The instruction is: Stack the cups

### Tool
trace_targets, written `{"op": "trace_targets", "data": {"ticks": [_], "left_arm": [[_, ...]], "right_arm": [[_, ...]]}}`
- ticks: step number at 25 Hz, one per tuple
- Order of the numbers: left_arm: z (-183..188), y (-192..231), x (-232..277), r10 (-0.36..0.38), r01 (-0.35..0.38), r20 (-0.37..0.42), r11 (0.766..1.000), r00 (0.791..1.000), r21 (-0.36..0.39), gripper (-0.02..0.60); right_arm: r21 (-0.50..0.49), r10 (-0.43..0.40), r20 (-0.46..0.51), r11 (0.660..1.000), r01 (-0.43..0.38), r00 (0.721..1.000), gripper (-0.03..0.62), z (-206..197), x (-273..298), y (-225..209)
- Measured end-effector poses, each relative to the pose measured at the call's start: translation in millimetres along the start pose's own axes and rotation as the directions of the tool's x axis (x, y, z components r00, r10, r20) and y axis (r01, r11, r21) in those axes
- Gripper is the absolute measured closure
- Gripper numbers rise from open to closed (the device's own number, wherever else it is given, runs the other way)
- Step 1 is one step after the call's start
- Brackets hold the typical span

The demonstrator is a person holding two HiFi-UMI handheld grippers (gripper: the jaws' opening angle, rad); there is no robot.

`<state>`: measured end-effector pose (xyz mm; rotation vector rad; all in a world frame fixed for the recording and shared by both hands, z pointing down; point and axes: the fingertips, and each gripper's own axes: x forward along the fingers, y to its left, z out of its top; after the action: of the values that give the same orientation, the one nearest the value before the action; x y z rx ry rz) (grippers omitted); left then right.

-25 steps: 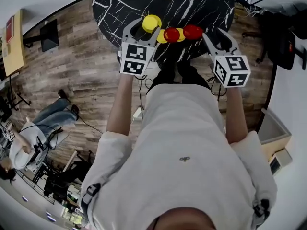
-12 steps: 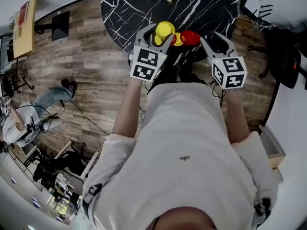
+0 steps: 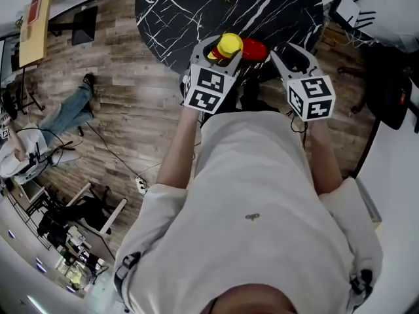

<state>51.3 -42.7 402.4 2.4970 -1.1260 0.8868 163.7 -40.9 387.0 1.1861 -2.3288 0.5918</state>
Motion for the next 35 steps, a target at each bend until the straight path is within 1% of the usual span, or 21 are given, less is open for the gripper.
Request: {"op": "trace_targets", "data": {"ticks": [5, 12, 26, 31, 35], "left_arm": [[-2, -2, 8, 0.014, -0.014, -0.004, 1.0, 1.0, -0.016, 0.351], [-4, -1, 18, 0.012, -0.012, -0.008, 0.999, 1.0, -0.031, 0.351], [-8, -8, 20, -0.011, 0.011, -0.001, 1.0, 1.0, -0.009, 0.347], [-7, -6, 18, 0.005, -0.005, 0.011, 1.0, 1.0, -0.003, 0.336], [-9, -5, 14, 0.014, -0.014, 0.005, 1.0, 1.0, -0.003, 0.334]], "right_arm": [[-0.01, 0.015, -0.014, 1.0, -0.015, 1.0, 0.419, -2, 0, -5], [-0.018, 0.024, -0.028, 1.0, -0.024, 0.999, 0.421, -2, 2, -9], [-0.022, 0.019, -0.038, 1.0, -0.02, 0.999, 0.422, -6, 1, -12], [-0.025, 0.014, -0.038, 1.0, -0.015, 0.999, 0.422, -5, 0, -12], [-0.026, 0.014, -0.035, 1.0, -0.015, 0.999, 0.422, -5, -2, -12]]}}
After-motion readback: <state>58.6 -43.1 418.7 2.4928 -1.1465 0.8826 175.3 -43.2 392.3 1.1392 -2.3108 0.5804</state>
